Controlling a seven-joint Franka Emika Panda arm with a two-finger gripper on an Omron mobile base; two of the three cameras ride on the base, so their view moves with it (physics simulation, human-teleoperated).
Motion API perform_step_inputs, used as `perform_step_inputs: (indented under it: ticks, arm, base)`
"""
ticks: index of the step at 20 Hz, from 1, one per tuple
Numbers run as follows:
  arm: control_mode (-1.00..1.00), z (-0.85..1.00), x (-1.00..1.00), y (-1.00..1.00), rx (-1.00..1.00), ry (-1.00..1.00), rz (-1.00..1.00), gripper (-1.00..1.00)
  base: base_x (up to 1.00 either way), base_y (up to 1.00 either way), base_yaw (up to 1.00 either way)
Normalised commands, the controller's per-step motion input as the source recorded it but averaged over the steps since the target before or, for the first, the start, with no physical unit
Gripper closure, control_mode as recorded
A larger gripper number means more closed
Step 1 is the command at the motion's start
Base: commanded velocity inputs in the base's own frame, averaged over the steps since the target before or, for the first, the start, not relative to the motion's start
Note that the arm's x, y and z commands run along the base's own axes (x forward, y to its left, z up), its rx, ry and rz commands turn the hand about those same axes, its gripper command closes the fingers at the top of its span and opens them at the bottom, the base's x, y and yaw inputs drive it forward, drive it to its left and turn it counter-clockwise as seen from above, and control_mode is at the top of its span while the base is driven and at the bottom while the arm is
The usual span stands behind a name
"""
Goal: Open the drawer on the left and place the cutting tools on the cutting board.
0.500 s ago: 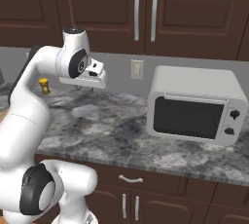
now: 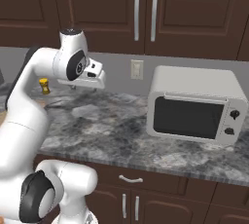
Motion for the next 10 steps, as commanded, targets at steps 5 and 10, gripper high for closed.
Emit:
perform_step_inputs:
  ticks: [5,10]
  arm:
    - [-1.00,0.00,-0.30,0.00,0.00,-0.10,0.00,-1.00]
    - [-1.00,0.00,-0.52,0.16,0.00,-0.12,0.00,-1.00]
  base:
    - [0.00,0.00,0.00]
    - [0.00,0.00,0.00]
